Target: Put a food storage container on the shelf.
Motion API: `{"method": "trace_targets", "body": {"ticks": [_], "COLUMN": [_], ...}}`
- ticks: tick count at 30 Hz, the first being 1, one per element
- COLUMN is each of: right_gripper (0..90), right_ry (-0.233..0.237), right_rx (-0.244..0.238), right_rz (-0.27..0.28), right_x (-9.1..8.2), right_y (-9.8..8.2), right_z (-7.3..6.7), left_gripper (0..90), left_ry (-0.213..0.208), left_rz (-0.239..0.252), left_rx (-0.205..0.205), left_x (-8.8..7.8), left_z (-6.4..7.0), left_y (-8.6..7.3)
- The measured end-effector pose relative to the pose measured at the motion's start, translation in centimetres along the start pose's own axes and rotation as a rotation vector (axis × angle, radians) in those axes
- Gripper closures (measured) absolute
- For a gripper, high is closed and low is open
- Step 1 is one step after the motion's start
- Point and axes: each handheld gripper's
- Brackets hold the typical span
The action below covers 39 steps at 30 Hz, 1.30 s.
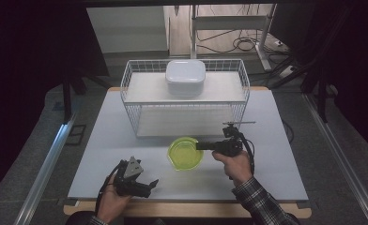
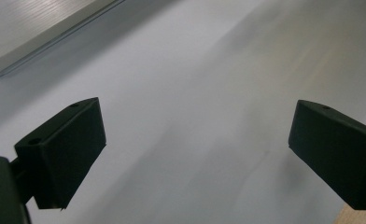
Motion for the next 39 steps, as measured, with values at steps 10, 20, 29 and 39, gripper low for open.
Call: {"method": "trace_targets", "body": {"ticks": [10, 20, 29, 39], "right_gripper": [81.4, 81.4, 81.4, 81.4], "right_ry": [0.016, 0.023, 0.052, 0.058], "right_rx": [-0.024, -0.061, -0.047, -0.064], "right_rz": [0.056, 0.103, 0.124, 0.182], "right_x": [-1.9, -3.7, -5.0, -7.0], "right_y": [2.0, 4.3, 6.5, 9.1], "right_z": [-1.5, -3.3, -4.4, -6.0], "left_gripper": [3.7, 3.0, 2.8, 2.8], "left_ry": [0.009, 0.007, 0.001, -0.006], "left_rz": [0.008, 0.032, 0.039, 0.039], "left_rx": [-0.005, -0.032, -0.046, -0.048], "left_x": [0.0, -0.3, -0.4, -0.3], "left_z": [0.0, -0.3, -0.5, -0.4], "left_y": [0.0, 0.0, 0.0, 0.0]}}
Point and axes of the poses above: each handheld gripper's, and its own axes: x roughly forward along the jaws, y roughly out of its top, z roughly to its right, and after that the axes turned 3 degrees about -z, right-handed
